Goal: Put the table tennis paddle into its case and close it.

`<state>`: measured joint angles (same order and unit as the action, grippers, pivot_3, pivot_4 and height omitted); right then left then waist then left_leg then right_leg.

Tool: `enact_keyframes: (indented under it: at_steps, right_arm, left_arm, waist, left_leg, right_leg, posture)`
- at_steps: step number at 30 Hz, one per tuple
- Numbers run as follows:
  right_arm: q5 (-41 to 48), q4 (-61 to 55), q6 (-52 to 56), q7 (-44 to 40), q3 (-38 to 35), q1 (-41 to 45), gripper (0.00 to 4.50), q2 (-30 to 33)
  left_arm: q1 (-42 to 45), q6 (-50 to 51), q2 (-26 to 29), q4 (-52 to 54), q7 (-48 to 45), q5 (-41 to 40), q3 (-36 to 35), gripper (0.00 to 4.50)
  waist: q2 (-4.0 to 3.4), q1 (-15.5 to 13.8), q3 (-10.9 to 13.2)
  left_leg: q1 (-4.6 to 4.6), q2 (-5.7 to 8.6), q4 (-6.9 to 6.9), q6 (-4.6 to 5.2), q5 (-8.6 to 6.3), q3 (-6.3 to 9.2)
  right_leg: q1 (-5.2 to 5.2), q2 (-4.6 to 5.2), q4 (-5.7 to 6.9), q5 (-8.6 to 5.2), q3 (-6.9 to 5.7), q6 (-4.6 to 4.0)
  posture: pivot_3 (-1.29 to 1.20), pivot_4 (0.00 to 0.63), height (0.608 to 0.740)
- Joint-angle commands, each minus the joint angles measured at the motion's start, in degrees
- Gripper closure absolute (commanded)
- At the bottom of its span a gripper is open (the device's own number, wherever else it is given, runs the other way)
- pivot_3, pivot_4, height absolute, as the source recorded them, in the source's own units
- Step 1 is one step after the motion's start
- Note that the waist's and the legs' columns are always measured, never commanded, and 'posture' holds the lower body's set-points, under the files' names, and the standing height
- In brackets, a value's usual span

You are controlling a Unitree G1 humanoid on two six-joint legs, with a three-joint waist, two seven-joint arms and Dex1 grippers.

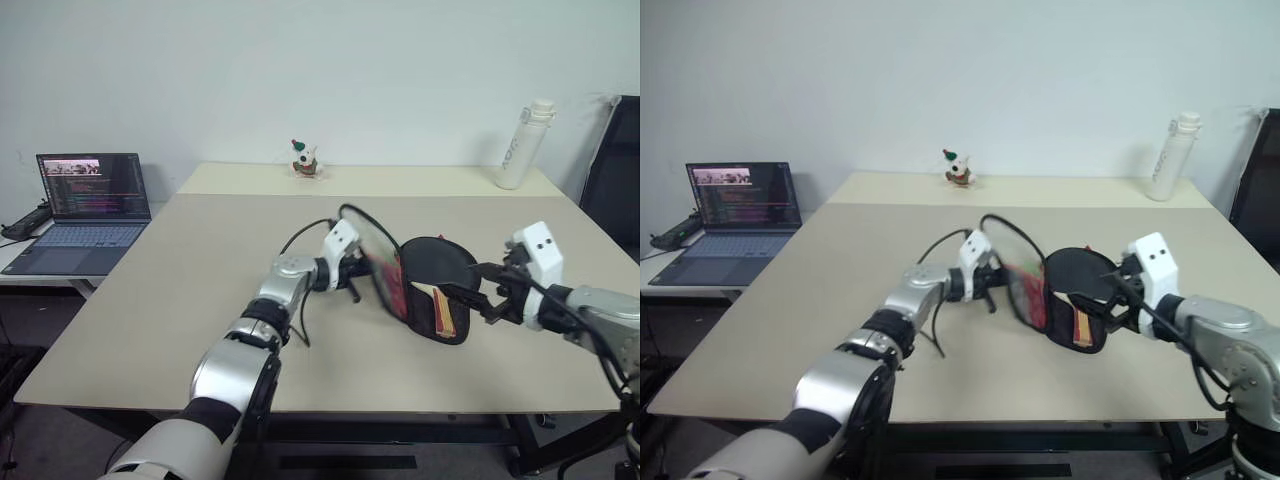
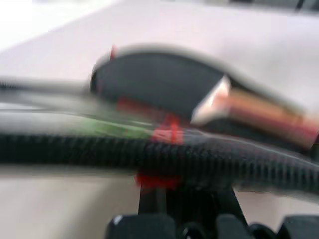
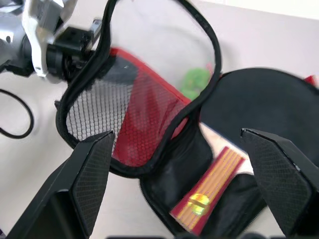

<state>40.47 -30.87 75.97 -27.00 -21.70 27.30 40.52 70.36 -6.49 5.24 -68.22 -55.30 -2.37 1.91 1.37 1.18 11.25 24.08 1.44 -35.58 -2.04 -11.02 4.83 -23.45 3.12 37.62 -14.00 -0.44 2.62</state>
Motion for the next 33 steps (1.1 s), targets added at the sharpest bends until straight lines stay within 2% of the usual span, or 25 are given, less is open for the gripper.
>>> enact_keyframes:
  at_steps: [1, 4, 7, 16, 18, 22, 28, 33]
  right_arm:
    - [0.4, 2.5, 0.7, 0.6, -5.3, 0.8, 0.06, 2.4]
    - [0.5, 4.0, 1.3, 1.8, -6.7, 1.1, 0.06, 2.5]
    - [-0.3, 5.4, 0.7, 3.5, -6.4, 0.7, 0.06, 1.7]
    - [-5.6, 13.4, -5.5, 7.7, -0.8, 1.3, 0.03, -2.6]
    - [-6.4, 15.0, -6.8, 7.6, 0.6, 1.9, 0.03, -3.1]
    - [-9.5, 21.6, -12.3, 6.6, 4.9, 3.5, 0.03, -4.3]
    - [-15.1, 34.6, -20.8, 4.5, 9.9, 5.7, 0.03, -5.0]
    - [-18.4, 44.6, -26.4, 1.4, 13.4, 8.1, 0.03, -5.8]
  left_arm:
    - [6.3, -1.7, -4.9, -0.8, 2.4, -1.4, -1.6, 4.48]
    - [8.4, -2.0, -7.2, -1.9, 3.7, -1.5, -2.6, 4.48]
    - [8.3, -2.6, -7.0, -1.5, 2.3, -1.8, -3.2, 4.48]
    - [-1.9, -0.4, 2.6, 7.7, -5.6, -3.1, -3.4, 4.50]
    - [-4.7, 1.6, 4.9, 11.8, -6.7, -4.1, -3.6, 4.50]
    - [-12.6, 11.7, 11.1, 26.3, -10.7, -8.6, -4.8, 4.50]
    - [-21.2, 23.0, 16.6, 43.7, -8.6, -12.8, -5.9, 4.50]
    - [-24.3, 27.1, 18.4, 49.8, -5.4, -14.5, -5.9, 4.50]
  waist:
    - [0.03, -0.2, 0.0]
    - [0.03, -0.3, 0.0]
    - [0.00, 0.7, 0.0]
    - [-0.06, 0.8, 0.0]
    - [-0.07, 0.6, 0.0]
    - [-0.07, 0.6, 0.0]
    - [-0.07, 0.5, 0.0]
    - [-0.07, 0.5, 0.0]
  left_leg:
    - [0.04, 0.00, -0.06, 0.00, -0.01, 0.01]
    - [0.06, 0.00, -0.13, 0.01, -0.03, -0.01]
    - [-0.06, -0.07, -0.10, 0.01, -0.03, -0.06]
    - [-0.18, -0.11, -0.12, 0.01, -0.02, -0.12]
    - [-0.15, -0.08, -0.13, 0.01, -0.02, -0.09]
    - [-0.13, -0.07, -0.12, 0.01, -0.02, -0.08]
    - [-0.16, -0.09, -0.18, 0.01, -0.02, -0.06]
    - [-0.17, -0.08, -0.24, 0.01, -0.02, -0.06]
  right_leg:
    - [0.00, 0.00, -0.02, 0.00, -0.01, 0.02]
    - [0.02, 0.01, -0.04, 0.00, 0.00, 0.06]
    - [0.02, -0.03, 0.03, 0.00, 0.03, 0.05]
    - [0.02, -0.08, 0.21, 0.00, 0.13, 0.04]
    - [0.02, -0.06, 0.22, 0.00, 0.13, 0.04]
    - [0.02, -0.04, 0.19, 0.01, 0.13, 0.03]
    - [0.04, -0.04, 0.25, 0.01, 0.13, 0.03]
    - [0.08, -0.04, 0.25, 0.01, 0.14, 0.03]
  posture:
    - [0.00, 0.150, 0.740]
    - [0.00, 0.150, 0.740]
    - [0.00, 0.150, 0.740]
    - [0.00, 0.150, 0.740]
    - [0.00, 0.150, 0.740]
    - [0.00, 0.150, 0.740]
    - [0.00, 0.150, 0.740]
    - [0.00, 0.150, 0.740]
